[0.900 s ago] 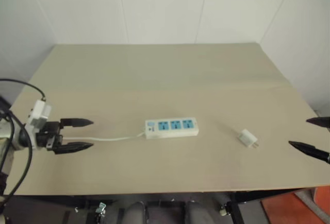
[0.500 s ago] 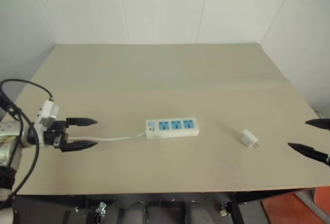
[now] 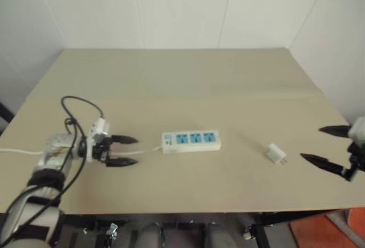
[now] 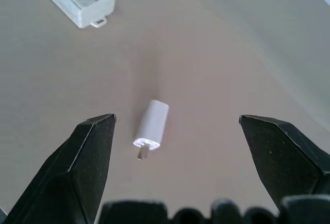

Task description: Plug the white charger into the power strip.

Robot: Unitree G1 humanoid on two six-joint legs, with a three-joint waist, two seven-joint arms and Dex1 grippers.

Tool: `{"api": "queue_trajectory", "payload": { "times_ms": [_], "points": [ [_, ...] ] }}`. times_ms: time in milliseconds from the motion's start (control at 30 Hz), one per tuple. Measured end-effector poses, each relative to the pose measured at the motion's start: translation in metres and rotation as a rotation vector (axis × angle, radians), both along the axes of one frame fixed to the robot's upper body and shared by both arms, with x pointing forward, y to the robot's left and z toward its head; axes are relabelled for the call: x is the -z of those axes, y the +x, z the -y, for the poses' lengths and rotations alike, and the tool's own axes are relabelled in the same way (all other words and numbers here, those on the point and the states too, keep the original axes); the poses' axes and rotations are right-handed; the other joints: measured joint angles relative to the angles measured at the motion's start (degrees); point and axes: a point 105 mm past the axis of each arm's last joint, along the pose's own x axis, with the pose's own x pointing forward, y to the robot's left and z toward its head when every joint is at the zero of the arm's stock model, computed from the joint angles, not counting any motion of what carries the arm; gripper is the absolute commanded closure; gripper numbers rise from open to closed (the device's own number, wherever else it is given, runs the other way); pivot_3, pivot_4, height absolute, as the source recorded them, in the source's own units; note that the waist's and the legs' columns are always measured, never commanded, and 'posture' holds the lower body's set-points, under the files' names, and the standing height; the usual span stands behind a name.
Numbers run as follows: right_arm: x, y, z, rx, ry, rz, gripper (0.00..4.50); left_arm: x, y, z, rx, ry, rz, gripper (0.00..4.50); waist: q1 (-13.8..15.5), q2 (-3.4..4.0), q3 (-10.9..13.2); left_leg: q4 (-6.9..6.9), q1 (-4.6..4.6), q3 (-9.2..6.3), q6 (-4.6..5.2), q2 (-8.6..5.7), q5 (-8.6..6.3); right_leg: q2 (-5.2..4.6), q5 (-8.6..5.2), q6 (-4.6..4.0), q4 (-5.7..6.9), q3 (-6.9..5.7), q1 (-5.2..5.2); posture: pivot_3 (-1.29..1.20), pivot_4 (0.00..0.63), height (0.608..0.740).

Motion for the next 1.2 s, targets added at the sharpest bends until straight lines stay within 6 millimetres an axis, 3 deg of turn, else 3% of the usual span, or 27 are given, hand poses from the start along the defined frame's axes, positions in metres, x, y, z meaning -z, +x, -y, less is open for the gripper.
{"api": "queue_trajectory", "payload": {
  "times_ms": [133,300,333,467,800,1033,1200],
  "points": [
    [0.003,0.006,-0.034,-0.080,0.027,0.010,0.00,0.005,0.014,0.022,0.022,0.010,0.031,0.02,-0.4,-0.02,0.0,-0.01,-0.17,-0.04,0.02,-0.01,-0.01,0.00,0.01,0.01,-0.09,0.00,-0.12,0.00,0.150,0.740],
    [0.010,0.012,-0.064,-0.110,0.100,0.042,0.00,0.016,0.017,0.033,0.048,0.048,0.025,0.02,-0.2,-0.04,0.0,0.01,-0.22,-0.12,0.04,-0.04,-0.02,-0.02,0.00,0.01,-0.10,-0.02,-0.15,0.00,0.150,0.740],
    [0.011,0.012,-0.068,-0.115,0.109,0.041,0.00,0.016,0.017,0.034,0.057,0.063,0.036,0.20,-0.1,-0.04,0.0,0.03,-0.25,-0.14,0.04,-0.05,-0.02,-0.02,0.00,0.01,-0.10,-0.02,-0.15,0.00,0.150,0.740],
    [0.012,0.015,-0.073,-0.080,0.128,0.054,0.00,0.016,0.022,0.035,0.066,0.143,0.066,1.23,0.0,-0.04,0.0,0.04,-0.19,-0.17,0.04,-0.07,-0.02,-0.03,0.00,0.02,-0.09,-0.04,-0.07,0.00,0.150,0.740],
    [0.022,0.016,-0.077,-0.042,0.130,0.024,0.00,0.019,0.021,0.036,0.085,0.185,-0.003,4.48,-0.2,-0.02,0.0,0.03,-0.10,-0.19,0.04,-0.05,-0.02,-0.01,0.00,0.02,-0.02,-0.04,-0.04,0.00,0.150,0.740],
    [0.027,0.017,-0.080,-0.060,0.100,0.012,0.00,0.018,0.016,0.036,0.073,0.157,-0.003,4.48,-0.2,-0.02,0.0,0.03,-0.10,-0.21,0.04,-0.05,-0.02,-0.01,0.00,0.02,0.02,-0.04,-0.04,0.00,0.150,0.740],
    [0.033,0.019,-0.076,-0.057,0.083,0.012,0.00,0.019,-0.001,0.044,0.050,0.165,0.061,4.48,-0.1,-0.02,0.0,0.03,-0.13,-0.58,0.04,-0.02,-0.02,-0.05,0.00,0.02,0.02,-0.02,-0.07,0.00,0.150,0.740]
  ]
}}
